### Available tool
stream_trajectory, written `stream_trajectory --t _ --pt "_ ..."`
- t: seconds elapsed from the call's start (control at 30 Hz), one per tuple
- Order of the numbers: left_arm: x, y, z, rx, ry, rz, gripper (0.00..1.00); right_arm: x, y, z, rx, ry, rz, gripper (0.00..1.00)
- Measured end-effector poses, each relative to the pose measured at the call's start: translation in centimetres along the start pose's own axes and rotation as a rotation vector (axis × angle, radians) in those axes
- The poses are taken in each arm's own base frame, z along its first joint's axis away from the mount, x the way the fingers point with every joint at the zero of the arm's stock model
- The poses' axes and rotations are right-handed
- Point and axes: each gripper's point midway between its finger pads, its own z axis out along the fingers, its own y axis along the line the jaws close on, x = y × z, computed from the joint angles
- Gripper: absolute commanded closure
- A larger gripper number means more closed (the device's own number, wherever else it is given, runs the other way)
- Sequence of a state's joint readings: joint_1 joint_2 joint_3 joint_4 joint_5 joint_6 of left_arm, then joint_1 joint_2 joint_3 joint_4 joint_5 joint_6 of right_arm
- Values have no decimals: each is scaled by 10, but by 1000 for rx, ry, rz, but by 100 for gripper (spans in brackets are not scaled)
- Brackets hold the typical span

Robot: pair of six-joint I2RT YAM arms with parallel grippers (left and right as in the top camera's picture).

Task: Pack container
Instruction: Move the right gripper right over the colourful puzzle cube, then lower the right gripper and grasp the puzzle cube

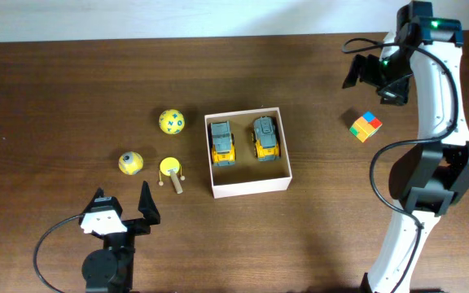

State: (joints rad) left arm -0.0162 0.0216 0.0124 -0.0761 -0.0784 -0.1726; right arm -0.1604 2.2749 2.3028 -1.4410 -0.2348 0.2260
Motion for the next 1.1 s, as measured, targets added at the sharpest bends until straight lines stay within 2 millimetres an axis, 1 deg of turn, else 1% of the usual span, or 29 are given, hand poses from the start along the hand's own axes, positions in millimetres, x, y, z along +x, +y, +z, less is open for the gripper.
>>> stream_trajectory --t 0.07,0.13,0.2,0.27,0.4,0.5,0.57,0.67,0.83,0.87,1.1 --pt "0 0 0 0 0 0 1 3 -4 3 16 13 62 12" --pt "0 0 0 0 0 0 1 8 -13 9 61 29 155 6" --pt "0 0 0 0 0 0 1 14 -23 20 110 46 251 4" --pt "0 0 0 0 0 0 1 19 -33 35 155 57 333 3" --pt "0 0 0 0 0 0 1 30 -46 64 201 75 442 3" --pt "0 0 0 0 0 0 1 36 -53 81 219 80 489 3" --pt "0 0 0 0 0 0 1 38 -55 89 222 78 511 3" --pt "0 0 0 0 0 0 1 34 -57 95 217 59 524 3" --pt "0 0 0 0 0 0 1 29 -57 98 211 31 534 4" --pt "0 0 0 0 0 0 1 27 -58 98 213 24 534 7" --pt "0 0 0 0 0 0 1 18 -63 98 237 -26 535 13"
